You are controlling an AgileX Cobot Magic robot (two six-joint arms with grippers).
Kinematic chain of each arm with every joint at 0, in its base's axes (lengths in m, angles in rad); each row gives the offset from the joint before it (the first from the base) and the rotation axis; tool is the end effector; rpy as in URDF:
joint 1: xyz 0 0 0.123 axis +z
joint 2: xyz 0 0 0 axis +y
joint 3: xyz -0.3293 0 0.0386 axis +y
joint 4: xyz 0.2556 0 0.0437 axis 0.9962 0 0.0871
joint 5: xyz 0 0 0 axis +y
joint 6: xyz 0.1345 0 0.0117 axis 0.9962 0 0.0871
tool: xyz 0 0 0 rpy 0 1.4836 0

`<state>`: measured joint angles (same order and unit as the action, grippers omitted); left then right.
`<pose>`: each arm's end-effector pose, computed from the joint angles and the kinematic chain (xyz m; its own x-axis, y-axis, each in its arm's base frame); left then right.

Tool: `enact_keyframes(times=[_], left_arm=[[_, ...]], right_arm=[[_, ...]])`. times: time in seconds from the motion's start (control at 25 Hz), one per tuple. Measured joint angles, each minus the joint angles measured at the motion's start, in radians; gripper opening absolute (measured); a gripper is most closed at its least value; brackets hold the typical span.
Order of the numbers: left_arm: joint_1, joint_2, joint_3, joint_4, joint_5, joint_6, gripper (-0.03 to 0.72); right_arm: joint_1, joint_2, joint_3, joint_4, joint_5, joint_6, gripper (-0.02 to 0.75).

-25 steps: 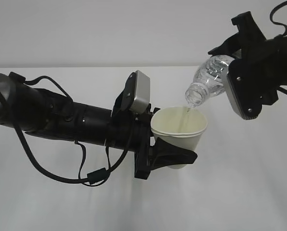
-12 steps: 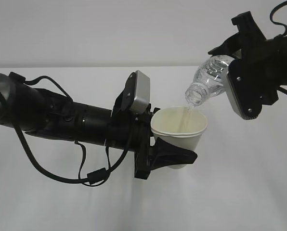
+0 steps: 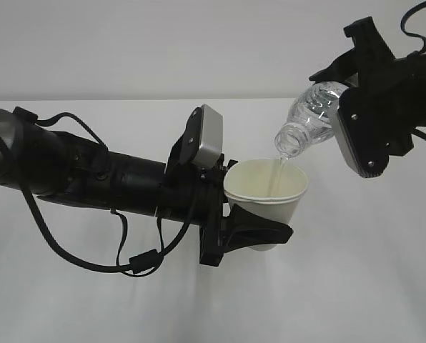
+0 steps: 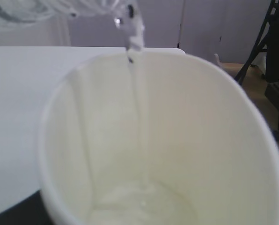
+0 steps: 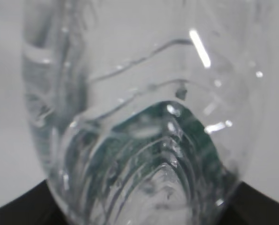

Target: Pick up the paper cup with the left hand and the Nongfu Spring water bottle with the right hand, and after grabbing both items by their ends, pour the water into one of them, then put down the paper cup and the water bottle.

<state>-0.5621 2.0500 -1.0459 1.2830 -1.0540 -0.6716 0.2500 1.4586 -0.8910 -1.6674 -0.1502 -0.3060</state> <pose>0.3015 -0.3229 0.1725 -0.0206 0.2426 -0.9699 0.9995 -0.0185 -0.0259 0.3419 0.1080 0.2906 0.5225 -0.8051 0.2806 -0.2773 -0.4717 -0.8370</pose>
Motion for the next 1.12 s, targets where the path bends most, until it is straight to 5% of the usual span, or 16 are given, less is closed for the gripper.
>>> enact_keyframes(times=[1.12], left_arm=[[0.0,0.0,0.0,0.0,0.0,0.0,0.42]], right_arm=[[0.0,0.0,0.0,-0.006,0.0,0.0,0.449]])
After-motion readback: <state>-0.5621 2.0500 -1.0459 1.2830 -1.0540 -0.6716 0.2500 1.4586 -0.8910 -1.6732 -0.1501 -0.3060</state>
